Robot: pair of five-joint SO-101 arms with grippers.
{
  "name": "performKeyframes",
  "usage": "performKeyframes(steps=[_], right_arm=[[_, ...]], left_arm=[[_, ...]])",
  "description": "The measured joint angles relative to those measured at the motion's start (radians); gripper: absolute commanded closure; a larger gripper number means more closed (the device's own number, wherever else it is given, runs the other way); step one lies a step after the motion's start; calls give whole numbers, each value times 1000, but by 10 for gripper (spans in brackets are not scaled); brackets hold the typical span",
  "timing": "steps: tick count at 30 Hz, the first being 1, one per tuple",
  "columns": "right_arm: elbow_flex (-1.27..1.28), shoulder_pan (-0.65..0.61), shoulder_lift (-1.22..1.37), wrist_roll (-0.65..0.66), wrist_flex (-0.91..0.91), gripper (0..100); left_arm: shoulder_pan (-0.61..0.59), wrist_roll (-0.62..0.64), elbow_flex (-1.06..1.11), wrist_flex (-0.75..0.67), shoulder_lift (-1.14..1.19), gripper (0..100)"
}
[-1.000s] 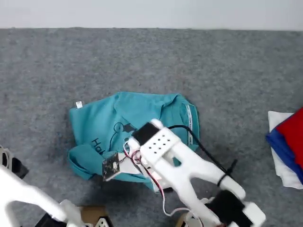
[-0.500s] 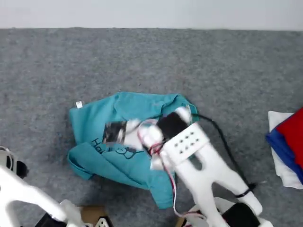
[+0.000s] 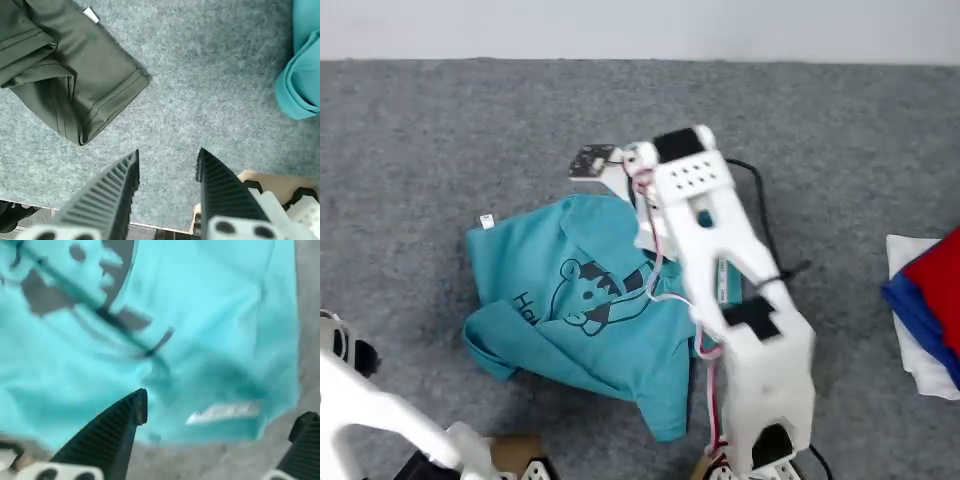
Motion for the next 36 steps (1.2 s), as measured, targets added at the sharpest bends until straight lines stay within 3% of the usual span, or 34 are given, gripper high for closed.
performKeyframes(steps=[5,19,26,29,33,36], right_arm=[[-173,-31,206,2,2,567],[-187,-199,241,-29,2,568],[-199,-207,374,-17,2,570],[-238,-206,413,-12,2,642],[-361,-192,457,-9,-5,855],[-476,-161,488,-9,-9,941]], left_arm=[[0,0,0,0,0,818],[0,0,3,0,0,818],[0,0,3,0,0,818],[0,0,3,0,0,818],[0,0,3,0,0,818],[0,0,3,0,0,818]])
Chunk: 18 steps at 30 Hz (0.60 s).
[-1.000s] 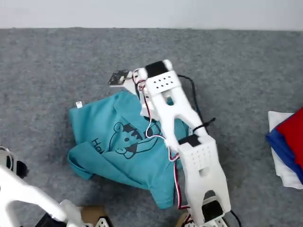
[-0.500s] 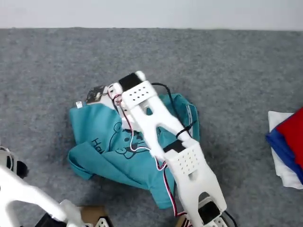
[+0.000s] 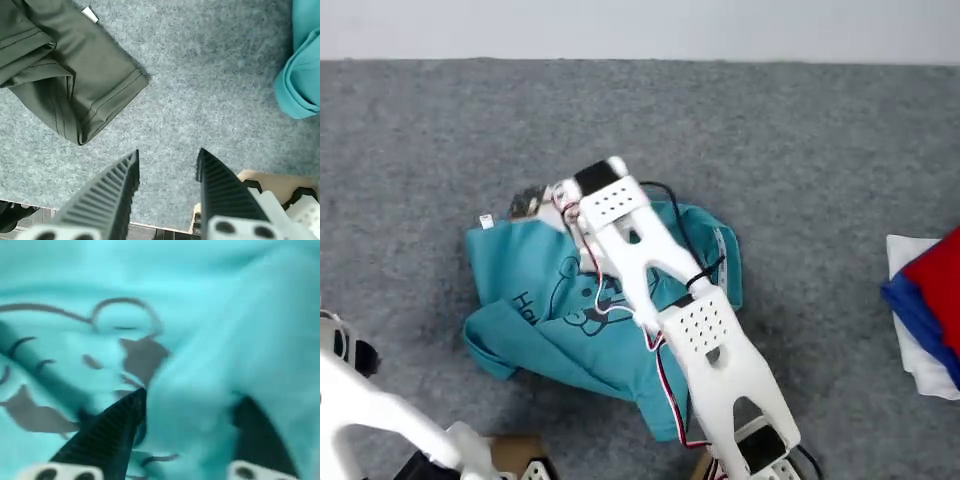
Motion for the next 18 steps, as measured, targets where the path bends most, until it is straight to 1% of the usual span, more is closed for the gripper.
performKeyframes(steps=[3,6,13,18], right_arm=[[-120,31,20,2,8,990],[-189,60,28,2,11,989],[-210,118,64,2,11,990],[-262,178,74,6,-26,990]], left_arm=[[0,0,0,0,0,818],[0,0,9,0,0,818],[0,0,80,0,0,819],[0,0,80,0,0,819]])
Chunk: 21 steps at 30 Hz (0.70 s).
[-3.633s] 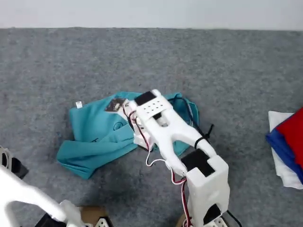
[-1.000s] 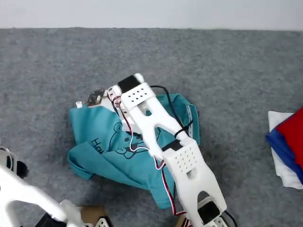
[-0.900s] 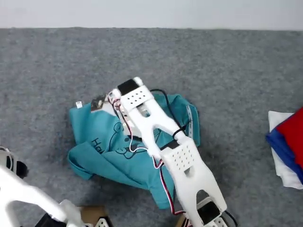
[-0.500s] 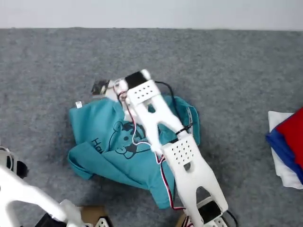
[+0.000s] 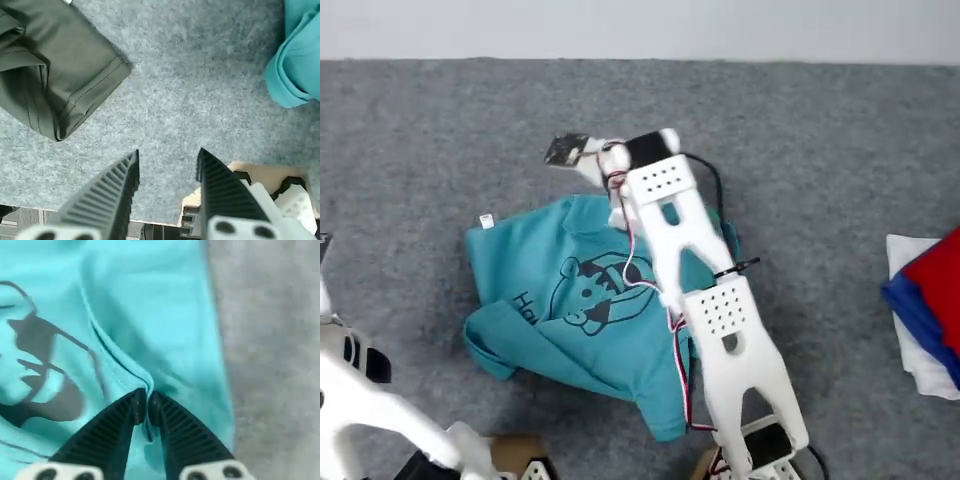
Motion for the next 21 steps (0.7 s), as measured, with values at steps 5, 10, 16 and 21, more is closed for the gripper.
performKeyframes(steps=[5,10,16,21], right_arm=[[-26,130,0,40,-132,990],[-26,261,0,51,-310,952],[-26,358,0,52,-423,829],[-58,370,0,52,-339,826]], left_arm=[[-17,0,0,0,0,819],[-55,0,0,0,0,819],[-63,0,0,0,0,819],[-63,0,0,0,0,819]])
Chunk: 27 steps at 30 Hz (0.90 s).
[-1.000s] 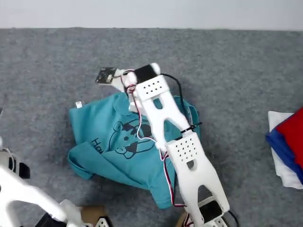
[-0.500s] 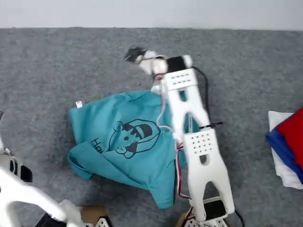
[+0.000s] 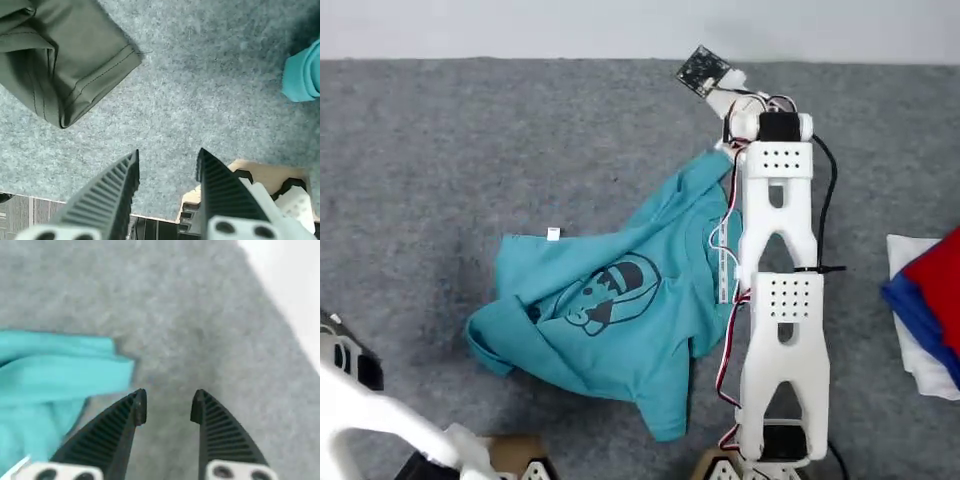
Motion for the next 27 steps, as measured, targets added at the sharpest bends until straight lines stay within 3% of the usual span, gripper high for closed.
performKeyframes(steps=[7,11,14,21,27], right_arm=[[-175,-37,0,-58,330,828],[-193,-41,0,-164,376,828],[-163,-29,-14,-187,376,827],[181,-35,-212,-193,376,826],[674,-52,-506,-195,376,826]], left_arm=[[0,0,0,0,0,819],[48,14,-46,0,0,816],[170,130,-141,-2,28,815],[608,597,-480,-6,356,815],[799,675,-801,-3,752,815]])
